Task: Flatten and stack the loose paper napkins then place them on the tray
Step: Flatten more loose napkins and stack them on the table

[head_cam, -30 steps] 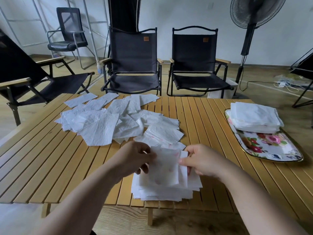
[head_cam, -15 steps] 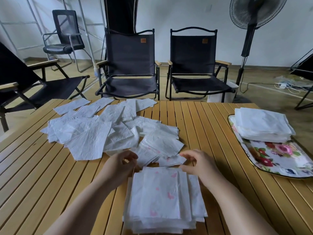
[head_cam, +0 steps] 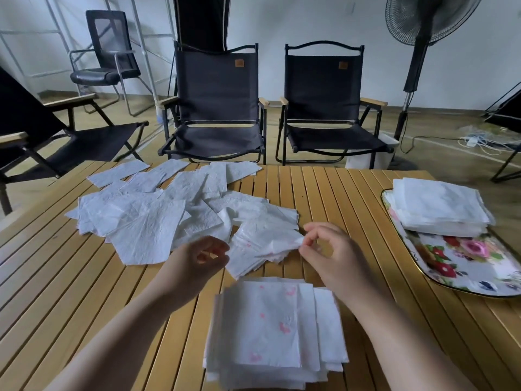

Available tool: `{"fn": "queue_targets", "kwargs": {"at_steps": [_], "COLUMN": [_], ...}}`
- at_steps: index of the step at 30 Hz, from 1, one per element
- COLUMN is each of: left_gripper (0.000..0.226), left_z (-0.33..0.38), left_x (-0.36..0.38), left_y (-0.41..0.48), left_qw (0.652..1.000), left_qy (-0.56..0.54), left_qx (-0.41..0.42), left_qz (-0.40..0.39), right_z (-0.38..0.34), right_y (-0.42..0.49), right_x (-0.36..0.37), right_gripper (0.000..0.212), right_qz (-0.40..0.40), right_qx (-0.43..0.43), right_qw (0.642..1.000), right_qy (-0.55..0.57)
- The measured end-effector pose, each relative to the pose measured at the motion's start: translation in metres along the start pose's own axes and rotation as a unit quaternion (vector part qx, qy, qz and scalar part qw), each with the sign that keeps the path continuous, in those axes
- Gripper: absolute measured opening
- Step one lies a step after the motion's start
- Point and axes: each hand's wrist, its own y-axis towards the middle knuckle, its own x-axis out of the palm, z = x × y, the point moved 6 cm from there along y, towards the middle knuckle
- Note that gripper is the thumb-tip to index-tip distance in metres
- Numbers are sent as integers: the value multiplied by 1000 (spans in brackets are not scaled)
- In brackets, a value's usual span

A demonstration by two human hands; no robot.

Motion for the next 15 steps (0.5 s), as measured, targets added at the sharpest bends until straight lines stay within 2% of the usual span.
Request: {"fn": "queue_targets", "kwargs": {"at_steps": [1, 3, 5, 9, 11, 13, 15], "left_gripper": [13, 31, 49, 64, 60, 46, 30], "left_z": [4, 12, 23, 50, 58, 63, 63], "left_x": [-2, -4, -3, 2, 6, 7, 8], "left_y": [-3, -9, -17, -38, -43, -43, -41], "left_qw": [1000, 998, 989, 959, 950, 948, 947], "left_qy": [-15, -58, -131, -245, -271, -291, -306], "left_qx": [7, 6, 0, 9, 16, 16, 7], "left_qz": [-1, -17, -63, -145, -152, -130, -100], "right_z": [-14, -37, -53, -60, -59, -56, -50], "right_y": [-5, -16, -29, -47, -49, -52, -55], "right_x": [-7, -17, -23, -28, -29, -29, -26], "right_gripper": [14, 12, 9, 7, 14, 22, 17], "right_qz": [2, -14, -39, -61, -65, -61, -53], "right_qx": [-2, -3, 9, 64, 82, 95, 116], "right_qw": [999, 993, 981, 950, 944, 941, 934], "right_qy": [36, 114, 191, 298, 313, 318, 334]}}
